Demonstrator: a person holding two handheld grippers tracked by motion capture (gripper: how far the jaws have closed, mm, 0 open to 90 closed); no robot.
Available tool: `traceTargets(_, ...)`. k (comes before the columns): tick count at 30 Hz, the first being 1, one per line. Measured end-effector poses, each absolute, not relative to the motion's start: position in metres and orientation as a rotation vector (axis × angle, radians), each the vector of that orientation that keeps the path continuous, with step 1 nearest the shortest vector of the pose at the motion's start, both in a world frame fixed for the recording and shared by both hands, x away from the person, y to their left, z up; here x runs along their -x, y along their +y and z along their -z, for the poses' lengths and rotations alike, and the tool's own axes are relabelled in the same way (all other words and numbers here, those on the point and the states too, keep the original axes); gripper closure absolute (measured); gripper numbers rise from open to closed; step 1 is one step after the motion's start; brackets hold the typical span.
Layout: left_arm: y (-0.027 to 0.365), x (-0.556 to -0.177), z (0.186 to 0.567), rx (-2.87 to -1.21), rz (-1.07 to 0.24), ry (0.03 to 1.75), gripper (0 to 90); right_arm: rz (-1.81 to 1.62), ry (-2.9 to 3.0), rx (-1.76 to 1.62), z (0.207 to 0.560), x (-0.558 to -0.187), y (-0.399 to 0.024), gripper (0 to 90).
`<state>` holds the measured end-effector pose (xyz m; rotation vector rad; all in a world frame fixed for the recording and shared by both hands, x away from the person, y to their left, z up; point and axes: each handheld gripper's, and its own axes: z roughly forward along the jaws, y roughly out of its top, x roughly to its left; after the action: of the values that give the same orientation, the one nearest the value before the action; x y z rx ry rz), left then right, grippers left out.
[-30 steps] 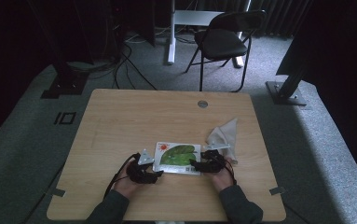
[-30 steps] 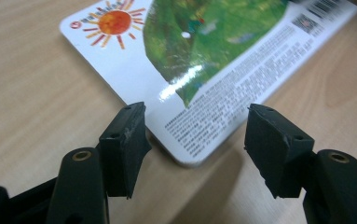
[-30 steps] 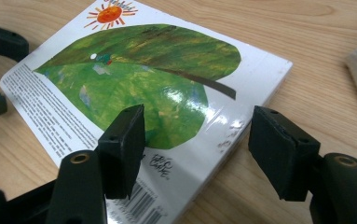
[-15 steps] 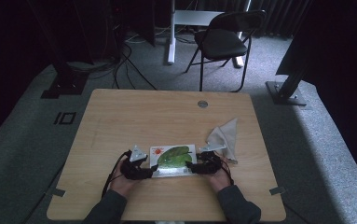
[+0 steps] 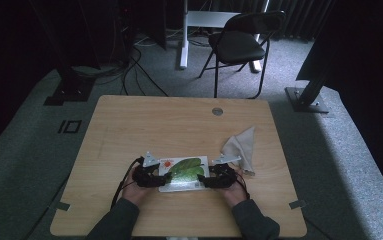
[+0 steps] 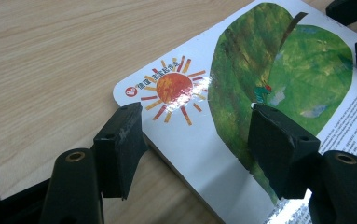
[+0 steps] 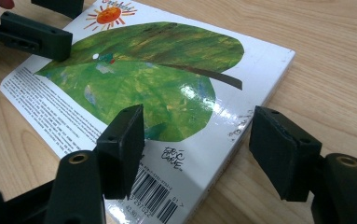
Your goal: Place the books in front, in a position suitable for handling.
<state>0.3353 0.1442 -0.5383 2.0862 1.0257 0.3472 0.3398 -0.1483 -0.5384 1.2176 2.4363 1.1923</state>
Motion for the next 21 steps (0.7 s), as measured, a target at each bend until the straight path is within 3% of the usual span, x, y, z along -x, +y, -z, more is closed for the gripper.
traceTargets(21,0.154,-0.325,0.543,-2.045,-0.307,1.039,33.6,-1.225,2.433,-1.199,0.542,-0.332,-0.146,33.8)
